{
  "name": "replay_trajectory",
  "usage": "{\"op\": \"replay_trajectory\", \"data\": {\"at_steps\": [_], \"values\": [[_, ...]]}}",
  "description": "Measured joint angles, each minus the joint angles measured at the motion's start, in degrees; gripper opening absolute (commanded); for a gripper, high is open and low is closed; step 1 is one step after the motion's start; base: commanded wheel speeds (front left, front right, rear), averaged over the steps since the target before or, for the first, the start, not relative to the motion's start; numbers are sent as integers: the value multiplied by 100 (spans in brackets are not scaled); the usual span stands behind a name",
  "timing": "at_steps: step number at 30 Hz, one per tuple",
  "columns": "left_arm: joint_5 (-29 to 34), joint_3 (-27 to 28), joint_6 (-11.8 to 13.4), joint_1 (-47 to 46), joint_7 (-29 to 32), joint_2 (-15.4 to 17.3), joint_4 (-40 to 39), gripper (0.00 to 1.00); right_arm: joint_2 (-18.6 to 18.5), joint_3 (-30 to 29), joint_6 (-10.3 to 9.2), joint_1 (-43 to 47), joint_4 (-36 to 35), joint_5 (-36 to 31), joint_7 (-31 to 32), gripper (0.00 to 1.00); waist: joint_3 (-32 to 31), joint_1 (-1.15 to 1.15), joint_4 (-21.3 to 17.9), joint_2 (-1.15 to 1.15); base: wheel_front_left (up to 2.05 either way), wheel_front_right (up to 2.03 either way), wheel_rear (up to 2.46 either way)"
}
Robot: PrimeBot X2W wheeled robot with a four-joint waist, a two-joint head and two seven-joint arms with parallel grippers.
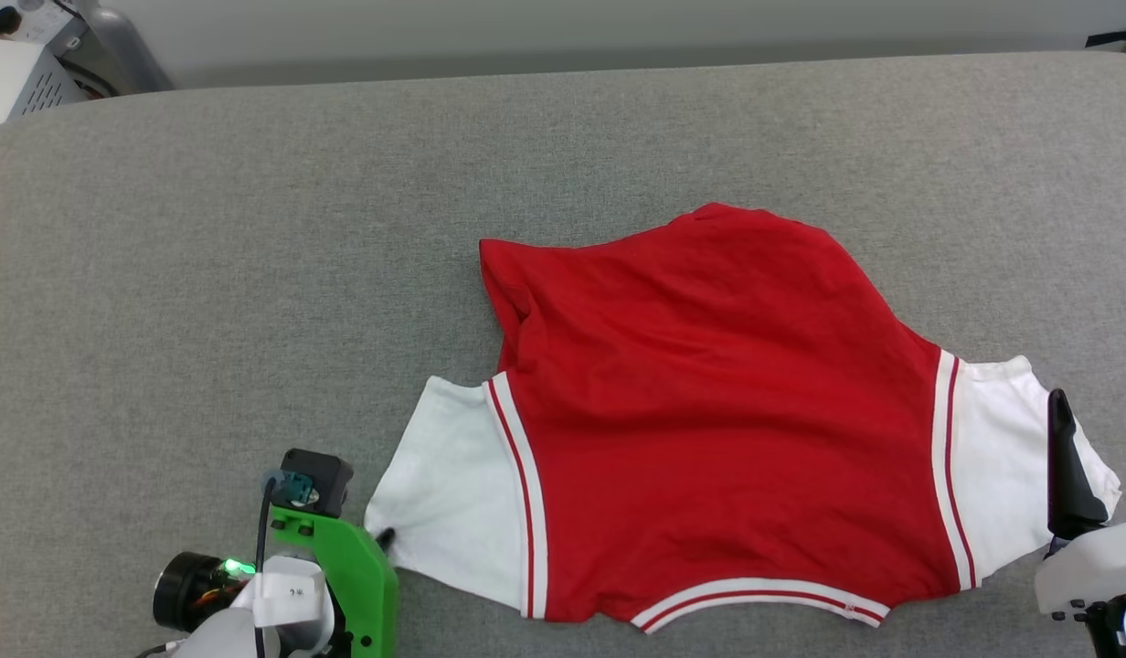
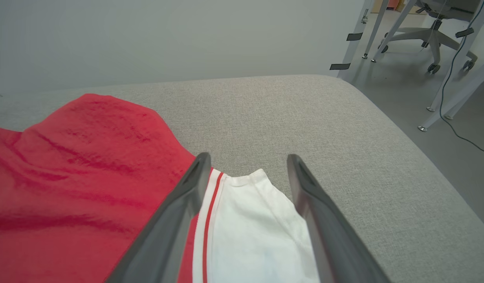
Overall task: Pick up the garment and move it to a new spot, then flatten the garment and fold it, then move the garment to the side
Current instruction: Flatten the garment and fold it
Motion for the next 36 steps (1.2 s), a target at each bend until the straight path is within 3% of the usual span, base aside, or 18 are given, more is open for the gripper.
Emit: {"op": "replay_trajectory", "data": {"at_steps": [7, 13, 21, 27, 32, 36], "values": [[-198, 240, 60, 61, -478, -188, 4, 0, -43, 36, 0, 21, 51, -16, 279, 100, -239, 0, 114, 0, 0, 0, 0], [-355, 714, 176, 168, -721, 107, -594, 0, -232, 201, 0, 277, 92, 47, 921, 100, -506, 0, 266, 0, 0, 0, 0], [-610, 1007, 403, 738, -427, 534, -1690, 0, -271, -23, 0, 640, 80, 79, 2237, 100, -656, 0, 489, 0, 0, 0, 0], [-726, 965, 503, 993, -94, 668, -2249, 0, -308, -277, 0, 636, 185, 66, 3338, 100, -598, 0, 598, 0, 0, 0, 0], [-750, 877, 523, 1005, 63, 702, -2491, 0, -455, -365, 0, 433, 389, 30, 3928, 100, -482, 0, 659, 0, 0, 0, 0], [-749, 870, 531, 998, 113, 723, -2610, 0, -571, -379, 0, 196, 624, 14, 4057, 100, -362, 0, 702, 0, 0, 0, 0]]}}
